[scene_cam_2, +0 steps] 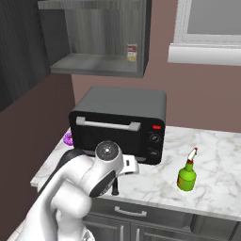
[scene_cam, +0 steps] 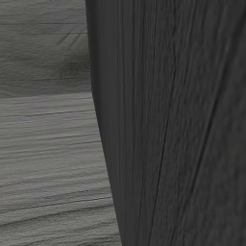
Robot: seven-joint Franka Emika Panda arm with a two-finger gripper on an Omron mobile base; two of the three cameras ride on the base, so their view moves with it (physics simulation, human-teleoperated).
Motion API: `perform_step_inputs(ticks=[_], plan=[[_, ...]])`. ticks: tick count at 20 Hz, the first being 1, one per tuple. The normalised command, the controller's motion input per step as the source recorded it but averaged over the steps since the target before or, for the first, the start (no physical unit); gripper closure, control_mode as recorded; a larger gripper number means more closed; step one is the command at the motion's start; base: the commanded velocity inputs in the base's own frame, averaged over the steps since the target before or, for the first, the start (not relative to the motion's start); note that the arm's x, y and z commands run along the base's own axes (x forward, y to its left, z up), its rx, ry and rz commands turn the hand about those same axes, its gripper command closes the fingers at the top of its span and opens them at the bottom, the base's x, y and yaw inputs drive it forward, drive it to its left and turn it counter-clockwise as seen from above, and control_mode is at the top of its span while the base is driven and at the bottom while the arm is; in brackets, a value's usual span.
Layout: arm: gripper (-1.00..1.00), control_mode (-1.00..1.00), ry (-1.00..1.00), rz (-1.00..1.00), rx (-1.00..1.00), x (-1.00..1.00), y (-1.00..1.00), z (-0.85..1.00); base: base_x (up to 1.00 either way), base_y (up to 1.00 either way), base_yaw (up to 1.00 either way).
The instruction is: Pick the dish brush and spray from the cabinet and place them on the counter.
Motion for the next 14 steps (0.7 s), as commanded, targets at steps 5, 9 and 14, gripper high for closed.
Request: perform_step_inputs(ticks=[5,9,14], plan=[[1.0,-1.0,-0.02,0.0,0.0,0.0,0.0,-0.25,0.0,0.0,0.0],[1.0,-1.0,-0.02,0.0,0.0,0.01,-0.02,-0.2,0.0,0.0,0.0],[1.0,-1.0,0.0,0.0,0.0,0.05,-0.04,-0.23,0.0,0.0,0.0]])
